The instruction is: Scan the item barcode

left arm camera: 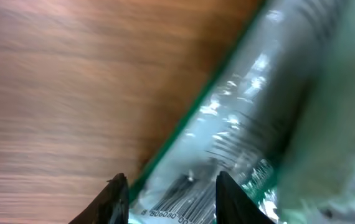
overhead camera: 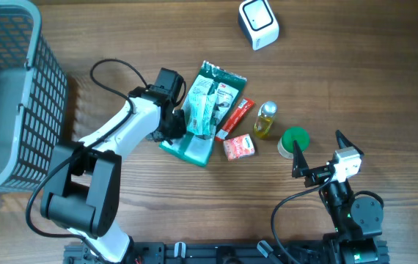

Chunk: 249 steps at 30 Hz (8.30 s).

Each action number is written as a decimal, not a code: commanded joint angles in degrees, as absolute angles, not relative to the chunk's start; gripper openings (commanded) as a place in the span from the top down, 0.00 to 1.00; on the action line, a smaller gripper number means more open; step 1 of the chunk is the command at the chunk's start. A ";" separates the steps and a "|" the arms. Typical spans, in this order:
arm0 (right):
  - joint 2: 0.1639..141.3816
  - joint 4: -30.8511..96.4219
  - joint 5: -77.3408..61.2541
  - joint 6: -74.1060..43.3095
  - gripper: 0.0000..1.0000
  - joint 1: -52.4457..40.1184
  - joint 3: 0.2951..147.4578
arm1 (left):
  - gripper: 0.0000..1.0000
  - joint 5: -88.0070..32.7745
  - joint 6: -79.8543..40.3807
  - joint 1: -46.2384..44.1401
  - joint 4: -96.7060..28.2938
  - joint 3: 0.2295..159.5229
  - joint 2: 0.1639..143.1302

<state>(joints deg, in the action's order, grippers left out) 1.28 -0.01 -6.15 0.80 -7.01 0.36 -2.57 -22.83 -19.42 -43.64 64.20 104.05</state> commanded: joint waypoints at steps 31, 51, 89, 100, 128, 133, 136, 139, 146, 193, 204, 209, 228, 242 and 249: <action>9.72 19.38 -5.45 -20.51 0.00 -6.87 34.76 | 0.00 -9.78 -19.90 -15.86 -45.89 68.64 90.74; 74.98 78.24 -7.09 -12.21 0.01 -6.87 94.98 | 0.00 -9.78 -19.90 -15.86 -45.87 68.64 90.74; 90.04 56.73 -4.45 -33.17 0.25 -10.13 60.95 | 0.00 -9.80 -19.90 -15.86 -45.89 68.64 90.76; 90.06 58.17 0.47 -32.91 0.27 -10.11 59.40 | 0.00 -9.78 -19.92 -15.86 -45.89 68.64 90.74; 90.24 59.00 1.48 -21.82 0.02 -9.30 60.01 | 0.00 -9.78 -19.90 -15.86 -45.87 68.64 90.76; 90.24 53.58 1.74 -21.82 0.07 -9.30 54.92 | 0.00 -9.78 -19.90 -15.86 -45.87 68.64 90.76; 90.24 49.60 3.14 -22.11 0.12 -9.30 51.44 | 0.00 -9.78 -19.90 -15.86 -45.87 68.64 90.76; 90.21 48.42 4.10 -22.28 0.18 -9.30 50.89 | 0.00 -9.78 -19.92 -15.86 -45.87 68.64 90.74; 90.21 51.62 -1.91 -27.33 0.23 -9.30 52.29 | 0.00 -9.78 -19.92 -15.86 -45.87 68.64 90.76; 90.21 54.43 -4.95 -12.25 0.26 -9.37 55.37 | 0.00 -9.78 -19.92 -15.86 -45.89 68.64 90.74; 90.21 55.81 -4.05 -15.05 0.25 -9.43 55.37 | 0.00 -9.78 -19.92 -15.86 -45.87 68.64 90.74; 90.21 56.60 -4.99 -15.11 0.28 -9.41 55.37 | 0.00 -9.80 -19.90 -15.86 -45.89 68.64 90.76; 90.21 51.92 1.10 -21.45 0.12 -8.93 58.11 | 0.00 -9.78 -19.90 -15.86 -45.87 68.64 90.74; 90.65 51.27 -2.17 -14.79 0.00 -8.93 53.91 | 0.00 -9.78 -19.90 -15.86 -45.87 68.64 90.74; 90.65 50.83 1.43 -15.03 0.02 -8.93 53.87 | 0.00 -9.80 -19.90 -15.86 -45.87 68.64 90.76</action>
